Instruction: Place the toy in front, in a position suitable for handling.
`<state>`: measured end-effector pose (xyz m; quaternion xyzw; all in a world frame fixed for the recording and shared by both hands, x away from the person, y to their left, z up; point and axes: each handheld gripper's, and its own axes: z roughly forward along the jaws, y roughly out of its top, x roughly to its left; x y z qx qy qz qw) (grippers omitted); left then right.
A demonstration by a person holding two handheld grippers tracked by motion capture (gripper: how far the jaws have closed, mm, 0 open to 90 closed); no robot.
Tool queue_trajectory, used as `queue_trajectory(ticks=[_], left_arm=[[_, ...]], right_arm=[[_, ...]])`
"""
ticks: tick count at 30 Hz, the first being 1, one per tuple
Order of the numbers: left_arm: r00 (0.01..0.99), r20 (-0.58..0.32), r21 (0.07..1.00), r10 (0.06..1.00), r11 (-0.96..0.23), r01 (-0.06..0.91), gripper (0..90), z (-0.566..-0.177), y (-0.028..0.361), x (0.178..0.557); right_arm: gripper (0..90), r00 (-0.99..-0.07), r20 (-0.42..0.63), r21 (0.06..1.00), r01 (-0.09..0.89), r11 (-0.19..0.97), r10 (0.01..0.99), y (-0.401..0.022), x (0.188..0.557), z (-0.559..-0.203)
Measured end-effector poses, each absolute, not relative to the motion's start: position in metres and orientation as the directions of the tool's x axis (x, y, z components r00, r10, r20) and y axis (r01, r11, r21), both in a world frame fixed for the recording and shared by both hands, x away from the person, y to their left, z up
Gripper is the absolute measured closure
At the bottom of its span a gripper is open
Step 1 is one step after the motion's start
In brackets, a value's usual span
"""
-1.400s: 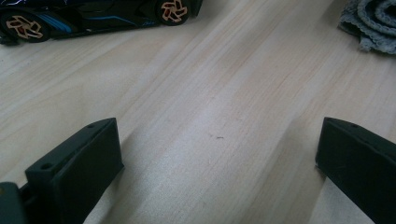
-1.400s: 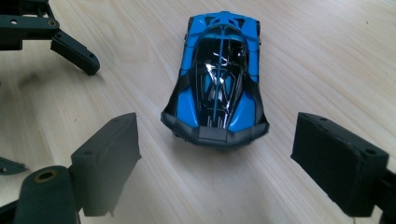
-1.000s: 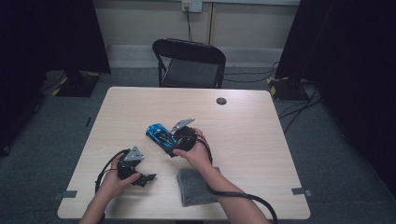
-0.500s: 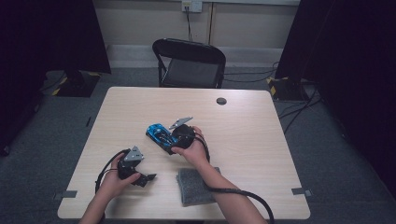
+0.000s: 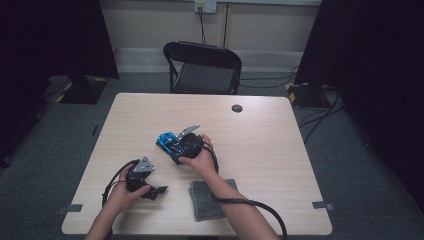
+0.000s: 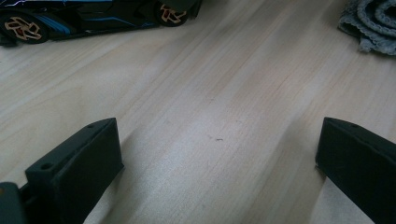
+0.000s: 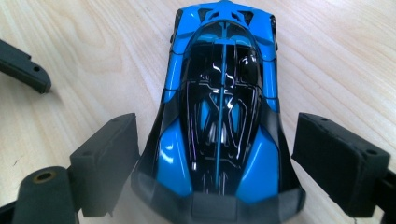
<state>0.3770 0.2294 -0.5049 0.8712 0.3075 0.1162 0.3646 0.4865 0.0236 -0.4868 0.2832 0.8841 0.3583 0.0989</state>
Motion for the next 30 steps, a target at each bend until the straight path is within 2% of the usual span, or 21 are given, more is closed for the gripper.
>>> queue_trajectory(ticks=[30], left_arm=[[0.785, -0.018, 0.706, 0.619, -0.548, 0.449, 0.0, -0.505, 0.229, 0.377]], right_arm=[[15.5, -0.808, 0.024, 0.688, 0.440, 0.577, 0.589, 0.027, 0.488, -0.501]])
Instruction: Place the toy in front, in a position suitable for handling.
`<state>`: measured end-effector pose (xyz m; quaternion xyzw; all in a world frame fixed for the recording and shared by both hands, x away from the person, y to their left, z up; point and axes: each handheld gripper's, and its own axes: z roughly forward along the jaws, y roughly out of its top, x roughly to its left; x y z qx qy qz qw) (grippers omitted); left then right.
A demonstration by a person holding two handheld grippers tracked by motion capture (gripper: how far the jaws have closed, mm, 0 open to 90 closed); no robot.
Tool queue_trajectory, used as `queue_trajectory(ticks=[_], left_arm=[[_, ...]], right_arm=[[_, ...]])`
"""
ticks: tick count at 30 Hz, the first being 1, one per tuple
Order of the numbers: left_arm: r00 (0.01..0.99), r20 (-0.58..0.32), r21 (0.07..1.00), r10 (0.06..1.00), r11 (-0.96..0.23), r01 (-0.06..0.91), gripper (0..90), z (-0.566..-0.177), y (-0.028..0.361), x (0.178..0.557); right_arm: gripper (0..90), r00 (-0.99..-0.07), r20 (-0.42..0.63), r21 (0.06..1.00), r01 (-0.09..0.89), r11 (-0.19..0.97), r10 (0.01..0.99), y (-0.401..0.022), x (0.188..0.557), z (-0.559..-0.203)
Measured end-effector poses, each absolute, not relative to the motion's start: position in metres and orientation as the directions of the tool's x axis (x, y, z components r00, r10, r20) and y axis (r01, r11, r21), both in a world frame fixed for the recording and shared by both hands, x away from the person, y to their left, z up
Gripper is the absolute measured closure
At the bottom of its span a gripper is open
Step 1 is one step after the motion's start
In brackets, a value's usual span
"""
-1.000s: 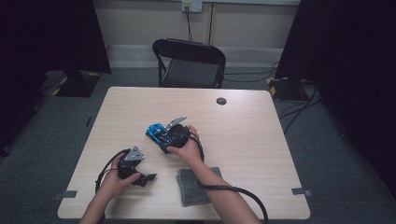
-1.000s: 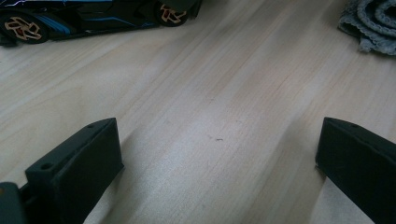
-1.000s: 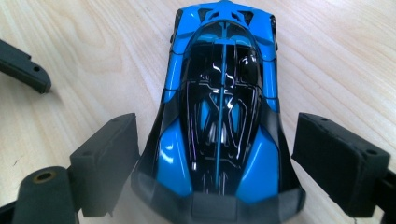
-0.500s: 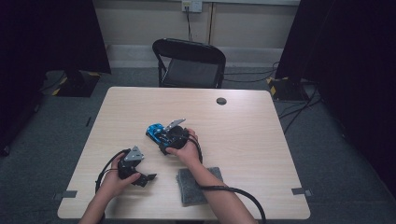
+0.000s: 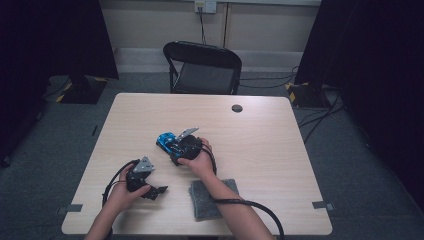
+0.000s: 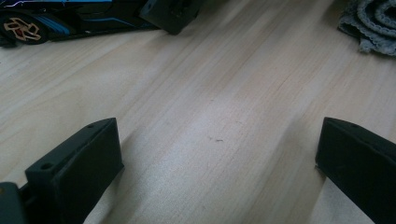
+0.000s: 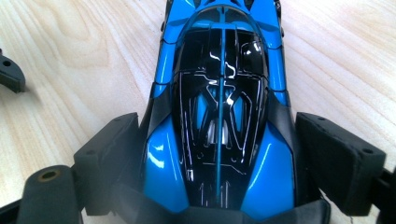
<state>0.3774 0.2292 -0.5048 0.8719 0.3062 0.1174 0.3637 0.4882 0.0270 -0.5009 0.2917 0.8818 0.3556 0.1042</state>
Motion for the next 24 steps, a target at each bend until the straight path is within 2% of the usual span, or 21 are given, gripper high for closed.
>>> queue_trajectory(ticks=[6, 10, 24], left_arm=[[0.785, -0.021, 0.706, 0.619, -0.547, 0.450, 0.0, -0.5049, 0.2292, 0.3773], [0.785, -0.016, 0.706, 0.619, -0.549, 0.448, 0.0, -0.5048, 0.2293, 0.3774], [0.785, -0.010, 0.706, 0.620, -0.551, 0.444, 0.0, -0.5046, 0.2294, 0.3775]], right_arm=[[15.3, -0.797, 0.016, 0.701, 0.440, 0.562, 0.604, 0.0276, 0.4850, -0.5031], [23.2, -0.802, 0.016, 0.696, 0.438, 0.569, 0.598, 0.0268, 0.4855, -0.5009], [24.7, -0.790, -0.004, 0.666, 0.455, 0.591, 0.613, 0.0302, 0.4834, -0.4947]])
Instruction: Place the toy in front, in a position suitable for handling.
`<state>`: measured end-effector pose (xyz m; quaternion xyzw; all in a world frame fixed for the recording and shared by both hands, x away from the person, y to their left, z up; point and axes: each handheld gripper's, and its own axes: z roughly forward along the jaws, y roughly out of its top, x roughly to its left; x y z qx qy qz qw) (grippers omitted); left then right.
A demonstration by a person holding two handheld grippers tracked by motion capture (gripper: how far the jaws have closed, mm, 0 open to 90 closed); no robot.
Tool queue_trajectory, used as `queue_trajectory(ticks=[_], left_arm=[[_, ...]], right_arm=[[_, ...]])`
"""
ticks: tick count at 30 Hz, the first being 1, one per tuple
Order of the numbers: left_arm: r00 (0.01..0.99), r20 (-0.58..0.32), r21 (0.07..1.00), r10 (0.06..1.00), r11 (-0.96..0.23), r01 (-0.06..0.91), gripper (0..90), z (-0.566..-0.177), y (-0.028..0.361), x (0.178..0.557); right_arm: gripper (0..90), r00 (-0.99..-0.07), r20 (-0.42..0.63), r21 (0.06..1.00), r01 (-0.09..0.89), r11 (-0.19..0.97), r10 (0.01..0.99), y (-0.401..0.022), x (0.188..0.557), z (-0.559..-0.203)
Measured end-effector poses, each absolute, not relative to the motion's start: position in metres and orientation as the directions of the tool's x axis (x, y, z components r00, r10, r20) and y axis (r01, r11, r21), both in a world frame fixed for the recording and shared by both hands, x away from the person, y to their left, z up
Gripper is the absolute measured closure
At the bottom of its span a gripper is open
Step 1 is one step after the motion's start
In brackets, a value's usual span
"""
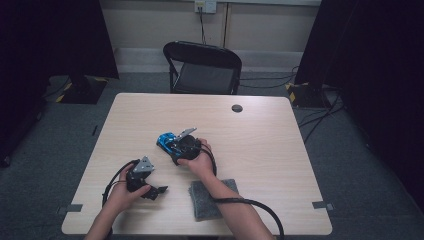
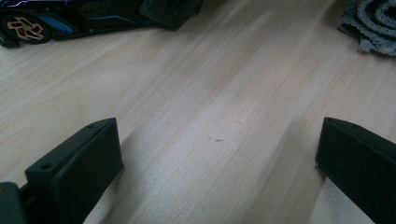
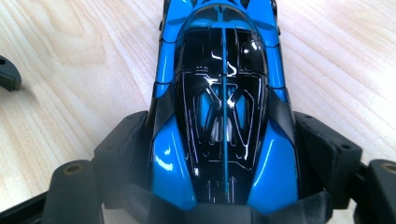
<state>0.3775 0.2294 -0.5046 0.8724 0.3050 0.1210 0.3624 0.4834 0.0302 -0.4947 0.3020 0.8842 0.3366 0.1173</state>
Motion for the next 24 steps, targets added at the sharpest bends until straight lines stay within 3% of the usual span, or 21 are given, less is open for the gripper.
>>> queue_trajectory(ticks=[24], left_arm=[[0.787, -0.024, 0.705, 0.617, -0.547, 0.451, 0.0, -0.505, 0.229, 0.378]], right_arm=[[24.8, -0.777, 0.017, 0.675, 0.474, 0.566, 0.630, 0.017, 0.489, -0.459]])
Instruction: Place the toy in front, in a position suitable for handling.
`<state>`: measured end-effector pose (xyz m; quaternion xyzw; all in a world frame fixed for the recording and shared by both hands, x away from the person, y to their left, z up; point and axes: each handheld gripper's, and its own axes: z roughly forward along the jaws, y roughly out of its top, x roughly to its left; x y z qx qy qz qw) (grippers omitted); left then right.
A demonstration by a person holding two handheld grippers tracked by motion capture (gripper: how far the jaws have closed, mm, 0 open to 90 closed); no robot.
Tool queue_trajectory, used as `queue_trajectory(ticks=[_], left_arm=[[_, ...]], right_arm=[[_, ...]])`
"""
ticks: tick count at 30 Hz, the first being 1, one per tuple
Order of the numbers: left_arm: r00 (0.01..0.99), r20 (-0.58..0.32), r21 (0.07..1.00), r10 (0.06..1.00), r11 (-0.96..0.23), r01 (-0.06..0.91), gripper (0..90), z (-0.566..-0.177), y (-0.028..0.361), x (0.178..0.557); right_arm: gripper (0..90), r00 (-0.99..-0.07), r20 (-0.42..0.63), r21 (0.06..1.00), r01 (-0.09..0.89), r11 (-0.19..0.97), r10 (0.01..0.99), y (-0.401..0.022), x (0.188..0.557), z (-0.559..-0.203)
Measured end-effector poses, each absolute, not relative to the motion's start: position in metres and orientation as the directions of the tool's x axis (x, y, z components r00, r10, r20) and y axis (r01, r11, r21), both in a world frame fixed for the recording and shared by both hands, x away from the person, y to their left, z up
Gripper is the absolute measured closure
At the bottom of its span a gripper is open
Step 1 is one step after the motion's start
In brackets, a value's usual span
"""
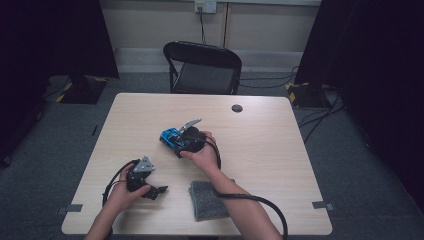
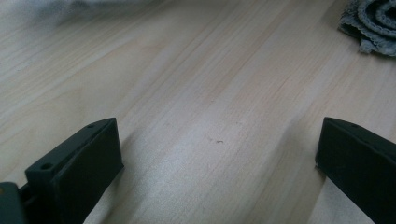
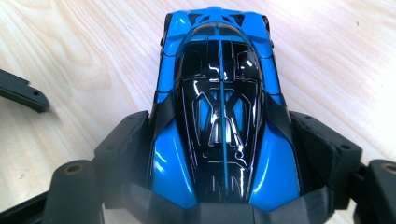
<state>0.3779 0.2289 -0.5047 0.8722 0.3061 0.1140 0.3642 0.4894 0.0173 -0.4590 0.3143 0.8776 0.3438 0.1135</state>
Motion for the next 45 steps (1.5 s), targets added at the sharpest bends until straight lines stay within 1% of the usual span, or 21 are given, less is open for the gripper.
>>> queue_trajectory(ticks=[7, 15, 28, 35, 45], left_arm=[[0.786, -0.023, 0.706, 0.618, -0.546, 0.450, 0.0, -0.505, 0.229, 0.378], [0.786, -0.020, 0.706, 0.618, -0.548, 0.449, 0.0, -0.505, 0.229, 0.378], [0.786, -0.022, 0.706, 0.618, -0.547, 0.450, 0.0, -0.505, 0.229, 0.378], [0.785, -0.023, 0.706, 0.619, -0.546, 0.451, 0.0, -0.505, 0.229, 0.378], [0.785, -0.023, 0.706, 0.619, -0.546, 0.451, 0.0, -0.505, 0.229, 0.378]], right_arm=[[24.8, -0.763, 0.021, 0.695, 0.476, 0.539, 0.646, -0.002, 0.493, -0.445], [24.8, -0.755, 0.017, 0.703, 0.475, 0.530, 0.655, -0.029, 0.494, -0.439], [24.7, -0.751, 0.017, 0.692, 0.486, 0.534, 0.660, -0.084, 0.484, -0.456], [24.7, -0.748, 0.009, 0.696, 0.481, 0.533, 0.664, -0.105, 0.482, -0.466], [24.7, -0.753, -0.006, 0.696, 0.470, 0.543, 0.658, -0.119, 0.479, -0.474]])
